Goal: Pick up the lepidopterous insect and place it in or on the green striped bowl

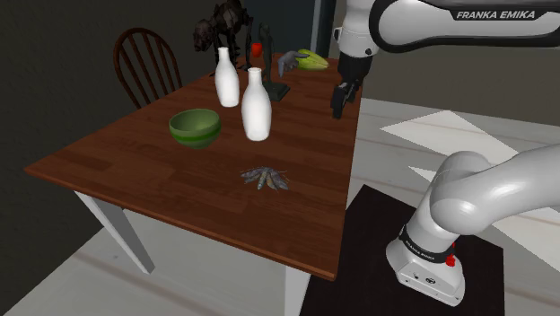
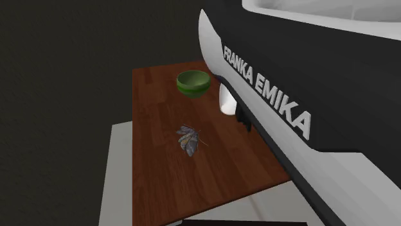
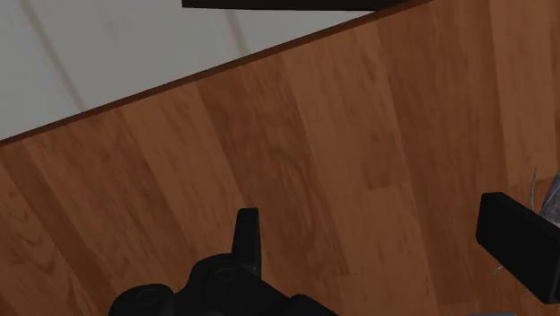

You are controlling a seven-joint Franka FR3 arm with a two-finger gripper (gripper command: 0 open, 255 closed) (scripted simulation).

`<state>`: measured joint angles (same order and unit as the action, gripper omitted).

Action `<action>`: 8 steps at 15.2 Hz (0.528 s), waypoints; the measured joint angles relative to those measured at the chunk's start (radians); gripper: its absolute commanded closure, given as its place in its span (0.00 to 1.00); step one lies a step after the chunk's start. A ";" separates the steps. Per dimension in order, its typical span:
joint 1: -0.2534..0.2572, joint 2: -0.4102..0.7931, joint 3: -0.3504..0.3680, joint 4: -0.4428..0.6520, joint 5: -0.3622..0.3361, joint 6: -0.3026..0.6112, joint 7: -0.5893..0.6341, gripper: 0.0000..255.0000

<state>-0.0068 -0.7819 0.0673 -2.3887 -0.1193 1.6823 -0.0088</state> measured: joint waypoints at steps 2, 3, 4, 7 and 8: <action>0.004 0.002 0.006 -0.011 0.009 0.014 0.011 0.00; 0.008 0.005 0.012 -0.024 0.022 0.034 0.025 0.00; 0.015 0.007 0.020 -0.041 0.039 0.057 0.043 0.00; 0.035 0.032 0.049 -0.082 0.091 0.140 0.099 0.00; 0.045 0.036 0.064 -0.085 0.111 0.153 0.122 0.00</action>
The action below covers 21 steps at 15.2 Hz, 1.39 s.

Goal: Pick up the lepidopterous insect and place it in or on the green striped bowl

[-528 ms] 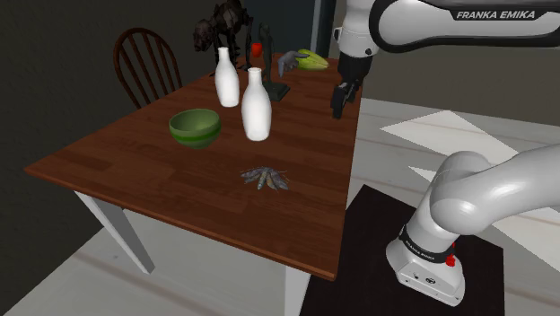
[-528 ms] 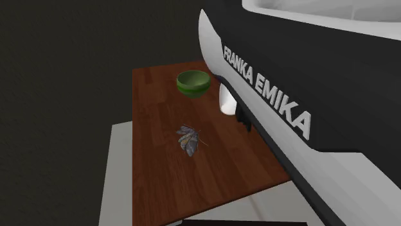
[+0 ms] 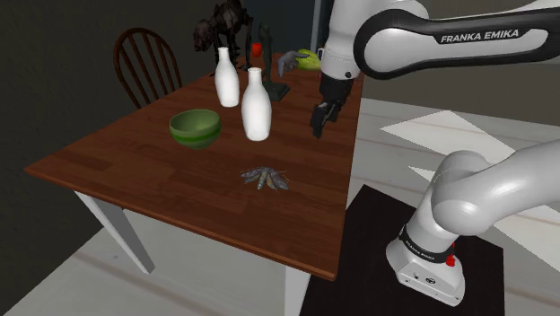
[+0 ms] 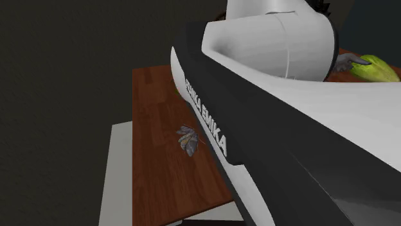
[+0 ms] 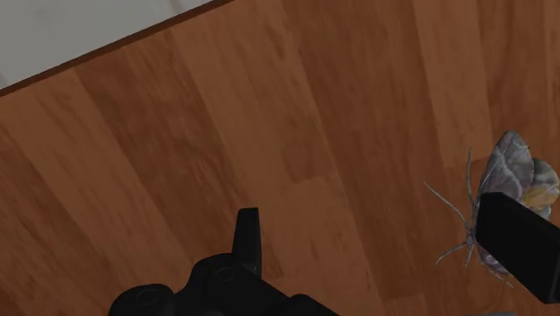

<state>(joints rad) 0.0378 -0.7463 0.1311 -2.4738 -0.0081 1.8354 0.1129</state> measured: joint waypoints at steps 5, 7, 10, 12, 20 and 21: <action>0.034 0.078 0.053 -0.056 0.083 0.174 0.086 0.00; 0.048 0.114 0.075 -0.067 0.115 0.239 0.118 0.00; 0.069 0.181 0.116 -0.069 0.160 0.338 0.172 0.00; 0.080 0.234 0.144 -0.066 0.186 0.411 0.205 0.00; 0.084 0.331 0.179 -0.096 0.202 0.557 0.233 0.00; 0.084 0.339 0.182 -0.100 0.202 0.569 0.236 0.00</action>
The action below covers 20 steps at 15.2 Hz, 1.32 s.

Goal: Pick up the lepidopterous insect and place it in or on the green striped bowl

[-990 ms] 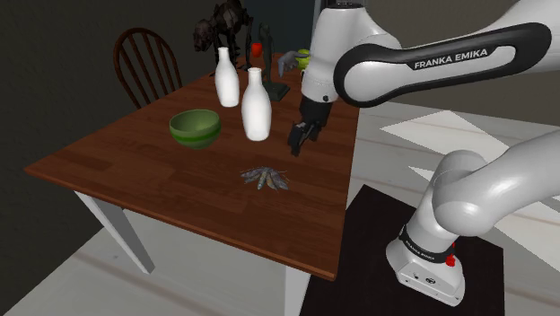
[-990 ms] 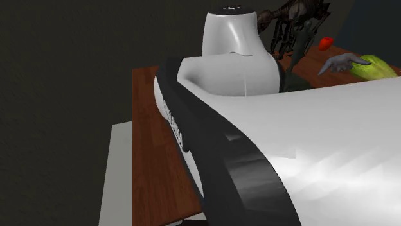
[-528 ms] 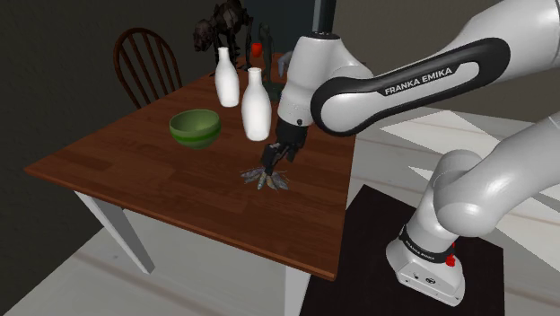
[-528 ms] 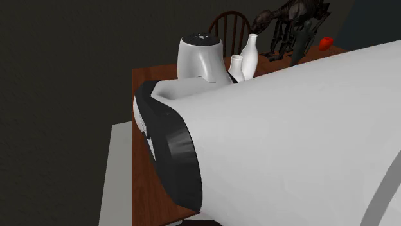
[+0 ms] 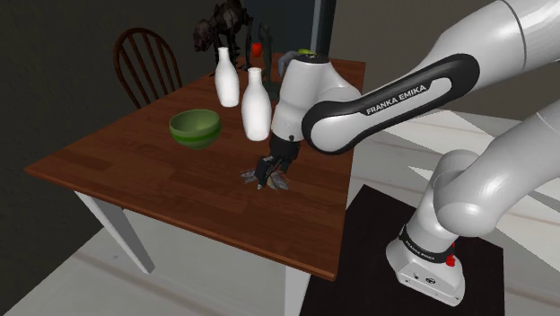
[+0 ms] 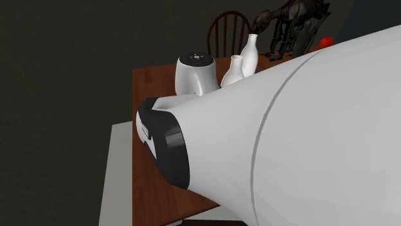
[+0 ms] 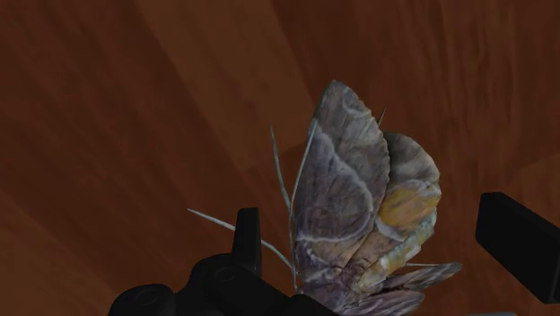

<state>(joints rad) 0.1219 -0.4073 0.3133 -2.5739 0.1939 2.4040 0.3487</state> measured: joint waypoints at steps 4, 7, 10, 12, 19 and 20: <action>-0.001 0.008 0.000 -0.004 -0.001 0.011 -0.002 0.00; -0.001 0.008 0.000 -0.004 -0.001 0.012 -0.002 1.00; -0.001 0.008 0.000 -0.004 -0.001 0.012 -0.002 1.00; -0.001 0.008 0.000 -0.004 -0.001 0.012 -0.002 1.00; -0.002 -0.001 -0.003 0.006 -0.001 -0.006 -0.003 1.00; -0.001 -0.011 -0.006 0.010 -0.001 -0.021 -0.005 1.00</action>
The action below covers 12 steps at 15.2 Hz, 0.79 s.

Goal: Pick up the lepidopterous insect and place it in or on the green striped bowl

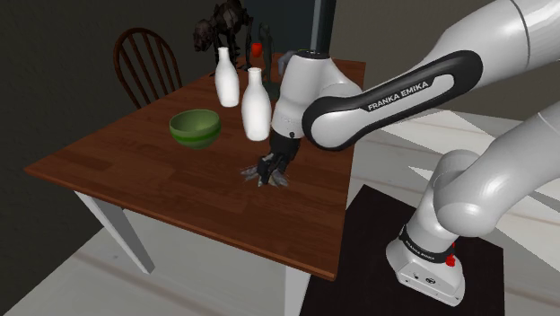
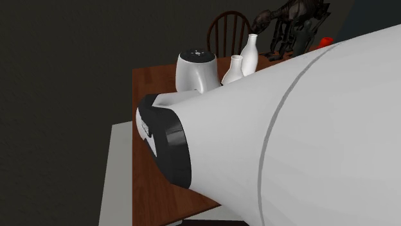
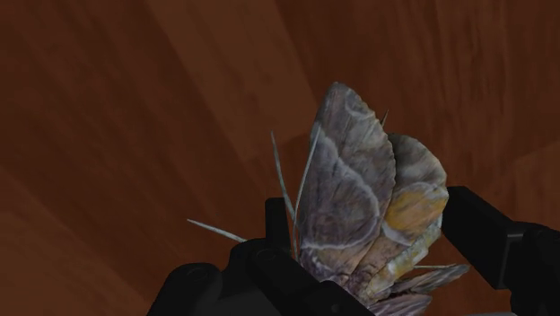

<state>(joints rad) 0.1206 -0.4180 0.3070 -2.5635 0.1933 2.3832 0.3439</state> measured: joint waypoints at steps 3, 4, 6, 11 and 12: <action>0.000 -0.017 -0.004 0.027 -0.002 -0.043 0.003 1.00; 0.000 -0.023 -0.005 0.039 -0.003 -0.061 0.005 1.00; -0.001 -0.033 -0.010 0.052 -0.005 -0.085 0.002 1.00; -0.003 -0.057 -0.020 0.103 -0.010 -0.160 0.003 1.00; -0.003 -0.063 -0.022 0.112 -0.010 -0.174 0.003 1.00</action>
<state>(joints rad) 0.1174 -0.4808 0.2855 -2.4513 0.1830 2.2090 0.3470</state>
